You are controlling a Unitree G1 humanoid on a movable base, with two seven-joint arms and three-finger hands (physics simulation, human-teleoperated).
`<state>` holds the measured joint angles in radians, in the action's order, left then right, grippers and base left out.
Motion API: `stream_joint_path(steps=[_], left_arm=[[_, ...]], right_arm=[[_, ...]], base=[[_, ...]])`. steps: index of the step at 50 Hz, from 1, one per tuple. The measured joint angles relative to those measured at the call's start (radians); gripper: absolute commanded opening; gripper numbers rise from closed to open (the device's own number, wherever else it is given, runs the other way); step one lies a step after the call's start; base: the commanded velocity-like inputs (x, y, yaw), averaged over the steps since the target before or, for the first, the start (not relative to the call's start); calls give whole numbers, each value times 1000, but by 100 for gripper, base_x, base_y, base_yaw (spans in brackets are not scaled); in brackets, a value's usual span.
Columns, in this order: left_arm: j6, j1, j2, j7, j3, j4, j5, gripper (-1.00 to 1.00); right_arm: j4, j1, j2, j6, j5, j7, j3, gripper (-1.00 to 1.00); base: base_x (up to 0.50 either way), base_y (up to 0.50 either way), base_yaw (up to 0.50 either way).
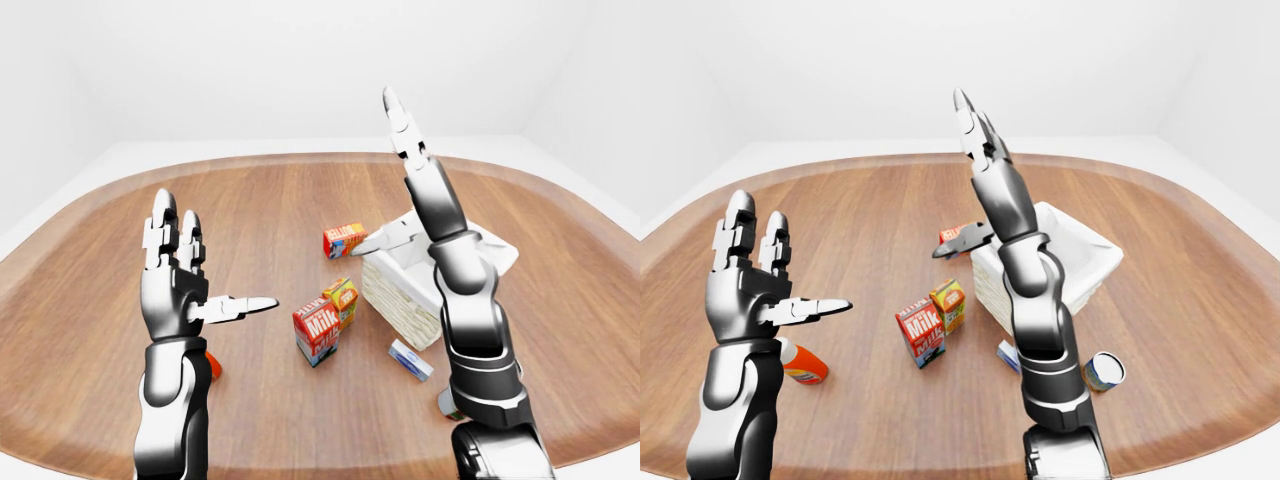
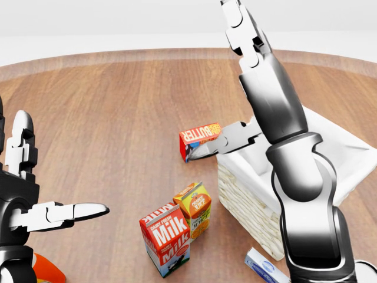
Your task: Pick up the orange juice, and put it in the basket.
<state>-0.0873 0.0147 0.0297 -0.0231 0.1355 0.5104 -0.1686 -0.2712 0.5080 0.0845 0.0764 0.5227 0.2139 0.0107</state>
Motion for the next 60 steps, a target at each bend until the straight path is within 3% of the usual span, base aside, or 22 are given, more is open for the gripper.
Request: stream_joint_path(steps=[5, 19, 27, 60], left_arm=[[0, 0, 0, 0, 0, -1, 0, 100], [0, 1, 0, -1, -1, 1, 0, 100], [0, 0, 0, -1, 0, -1, -1, 100], [0, -1, 0, -4, 3, -2, -5, 100]], right_arm=[[95, 70, 13, -38, 39, -5, -2, 100], [345, 255, 41, -87, 164, 23, 1, 100], [518, 361, 56, -164, 262, 36, 15, 100], [1066, 631, 40, -164, 519, -37, 56, 100]], base=[[0, 0, 0], [0, 0, 0], [0, 0, 0], [0, 0, 0]])
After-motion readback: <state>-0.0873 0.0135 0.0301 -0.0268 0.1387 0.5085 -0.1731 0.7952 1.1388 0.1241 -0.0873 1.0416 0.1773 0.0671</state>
